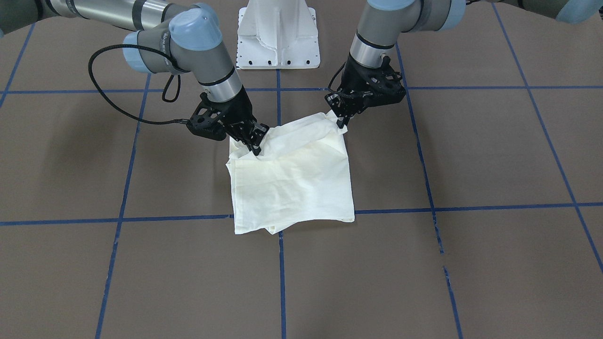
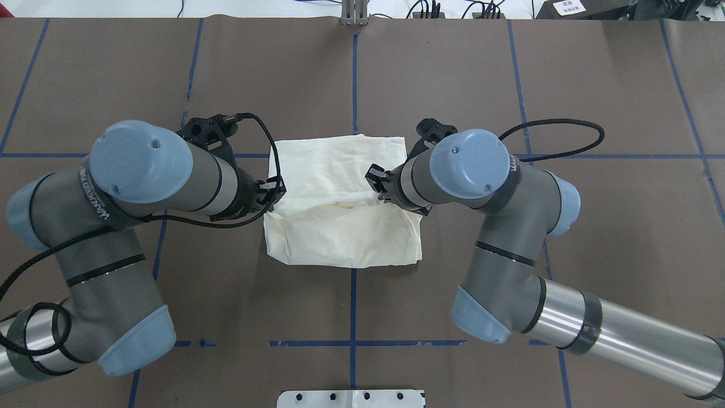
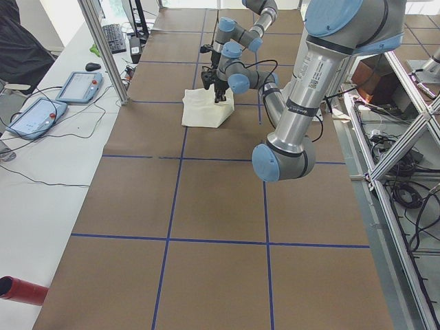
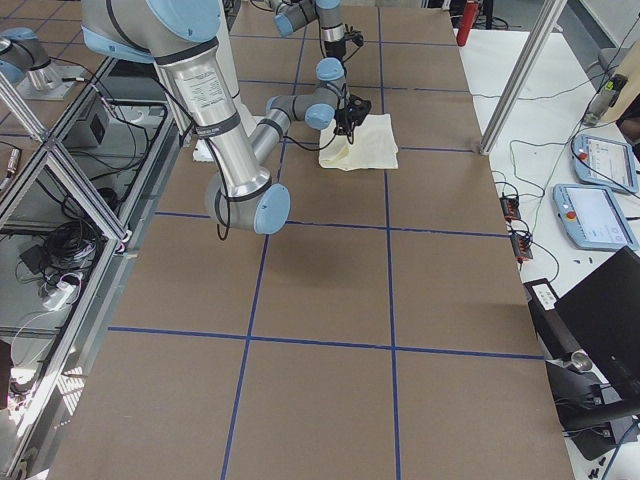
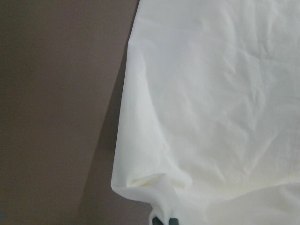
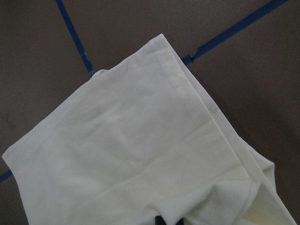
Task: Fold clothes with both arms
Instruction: 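Lay the folded edge on the far edge and release with both grippers, then press the left gripper on the bundle's edge while the right gripper rises away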
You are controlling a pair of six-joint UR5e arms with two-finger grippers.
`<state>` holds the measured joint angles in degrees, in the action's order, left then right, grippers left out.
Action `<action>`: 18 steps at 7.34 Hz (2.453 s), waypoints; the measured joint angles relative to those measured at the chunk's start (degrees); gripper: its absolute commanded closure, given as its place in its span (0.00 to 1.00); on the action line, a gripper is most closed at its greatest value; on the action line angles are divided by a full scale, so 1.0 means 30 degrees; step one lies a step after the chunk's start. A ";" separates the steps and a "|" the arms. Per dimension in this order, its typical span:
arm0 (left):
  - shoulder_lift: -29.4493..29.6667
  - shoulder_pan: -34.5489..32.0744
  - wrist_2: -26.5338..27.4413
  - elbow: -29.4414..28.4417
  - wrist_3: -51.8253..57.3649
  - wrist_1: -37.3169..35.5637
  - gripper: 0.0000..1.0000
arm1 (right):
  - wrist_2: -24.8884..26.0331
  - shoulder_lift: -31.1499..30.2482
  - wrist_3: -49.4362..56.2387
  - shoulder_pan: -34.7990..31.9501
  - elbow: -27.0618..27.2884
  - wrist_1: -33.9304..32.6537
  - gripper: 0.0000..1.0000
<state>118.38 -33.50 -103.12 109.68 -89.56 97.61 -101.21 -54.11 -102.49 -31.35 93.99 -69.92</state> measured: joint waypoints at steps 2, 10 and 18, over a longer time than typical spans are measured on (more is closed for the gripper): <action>0.1237 -0.0903 -0.0039 -0.2323 0.0271 0.0890 1.00 | -0.0312 0.1255 0.0002 -0.0825 -0.2026 0.0497 1.00; 0.3661 -0.2779 -0.0019 -0.9014 0.1942 0.4704 0.00 | -0.1251 0.3512 0.1711 -0.2508 -0.6882 0.1618 0.00; 0.1318 -0.2098 -0.3617 -0.8090 0.3908 1.1731 0.00 | -0.3405 0.2328 0.3510 -0.3545 -0.5346 0.1631 0.00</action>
<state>122.33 -39.79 -113.97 85.41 -77.84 132.80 -111.43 -47.12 -91.96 -41.98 77.95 -65.03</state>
